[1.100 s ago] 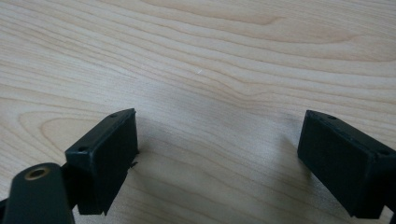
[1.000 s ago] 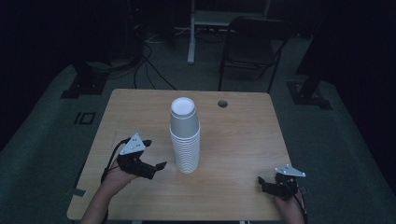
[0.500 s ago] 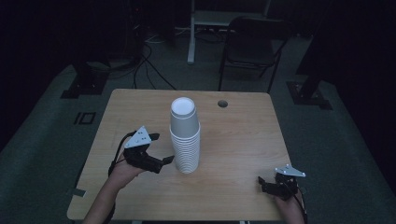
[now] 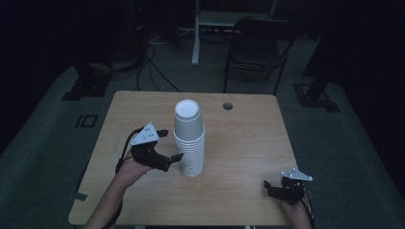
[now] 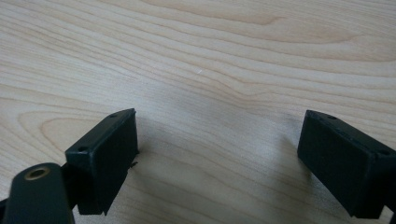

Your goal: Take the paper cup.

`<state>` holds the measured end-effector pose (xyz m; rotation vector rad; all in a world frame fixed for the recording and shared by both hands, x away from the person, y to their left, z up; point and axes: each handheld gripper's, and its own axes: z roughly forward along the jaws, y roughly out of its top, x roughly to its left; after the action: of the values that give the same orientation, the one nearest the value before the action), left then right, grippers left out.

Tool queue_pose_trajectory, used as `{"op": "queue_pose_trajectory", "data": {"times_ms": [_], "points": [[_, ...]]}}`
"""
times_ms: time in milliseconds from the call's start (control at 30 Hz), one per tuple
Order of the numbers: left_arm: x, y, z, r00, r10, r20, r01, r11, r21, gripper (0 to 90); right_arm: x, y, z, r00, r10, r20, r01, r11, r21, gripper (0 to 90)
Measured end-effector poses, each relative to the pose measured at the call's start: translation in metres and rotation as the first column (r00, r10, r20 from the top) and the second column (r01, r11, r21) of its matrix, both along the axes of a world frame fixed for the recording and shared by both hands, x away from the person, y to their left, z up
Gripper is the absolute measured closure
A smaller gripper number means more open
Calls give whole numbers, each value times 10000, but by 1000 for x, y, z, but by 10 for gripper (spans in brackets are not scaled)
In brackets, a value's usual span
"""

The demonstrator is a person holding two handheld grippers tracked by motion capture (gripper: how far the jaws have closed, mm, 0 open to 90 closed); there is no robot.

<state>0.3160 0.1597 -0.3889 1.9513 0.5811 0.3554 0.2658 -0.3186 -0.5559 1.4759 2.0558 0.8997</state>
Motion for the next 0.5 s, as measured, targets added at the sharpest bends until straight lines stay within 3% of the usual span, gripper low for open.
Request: {"op": "queue_pose_trajectory", "data": {"times_ms": [500], "points": [[9, -13, 16, 9990, -393, 214, 405, 9972, -626, 10, 0, 0, 0, 10000, 1, 8, -1, 10000, 5, 116]]}}
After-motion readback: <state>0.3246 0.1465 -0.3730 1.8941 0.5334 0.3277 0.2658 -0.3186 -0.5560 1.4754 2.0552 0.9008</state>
